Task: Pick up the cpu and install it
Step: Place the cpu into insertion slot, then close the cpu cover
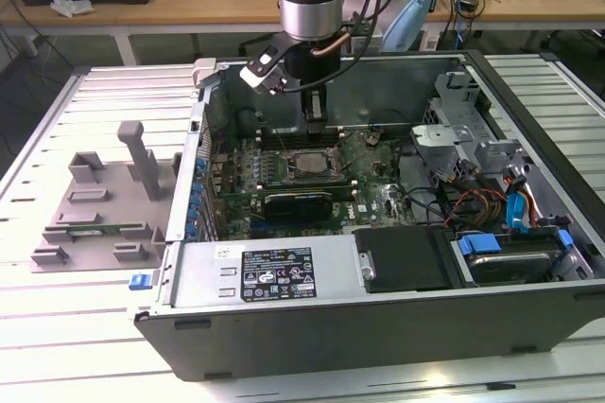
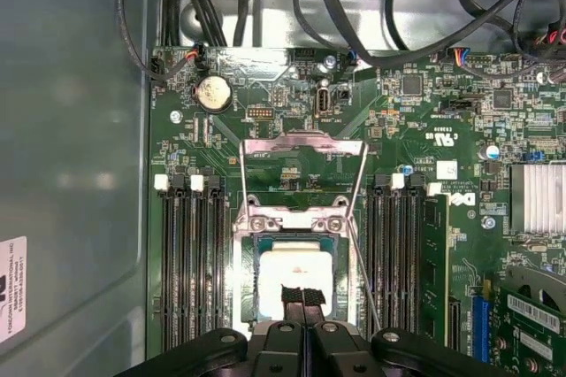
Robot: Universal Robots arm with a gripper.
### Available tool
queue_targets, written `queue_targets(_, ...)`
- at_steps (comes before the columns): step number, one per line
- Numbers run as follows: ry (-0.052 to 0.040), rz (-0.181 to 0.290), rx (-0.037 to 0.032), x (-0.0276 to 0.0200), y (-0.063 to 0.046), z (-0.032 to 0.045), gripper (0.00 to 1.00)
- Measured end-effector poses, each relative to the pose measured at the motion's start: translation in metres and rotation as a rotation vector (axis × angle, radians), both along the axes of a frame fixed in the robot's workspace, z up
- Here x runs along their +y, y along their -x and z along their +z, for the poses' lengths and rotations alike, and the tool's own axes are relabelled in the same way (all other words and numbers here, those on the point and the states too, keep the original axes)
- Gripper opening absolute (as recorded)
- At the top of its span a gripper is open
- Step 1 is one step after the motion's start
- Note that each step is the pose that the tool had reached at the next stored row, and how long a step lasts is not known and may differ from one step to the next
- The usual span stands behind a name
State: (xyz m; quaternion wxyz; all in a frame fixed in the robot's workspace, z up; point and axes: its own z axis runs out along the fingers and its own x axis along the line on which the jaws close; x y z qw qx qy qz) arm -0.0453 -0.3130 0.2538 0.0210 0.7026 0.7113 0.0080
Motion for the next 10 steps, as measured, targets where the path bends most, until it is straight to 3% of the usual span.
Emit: queue_targets(10,0.0001,0.0,-0.0001,0.0,0.0,0.0006,0.11)
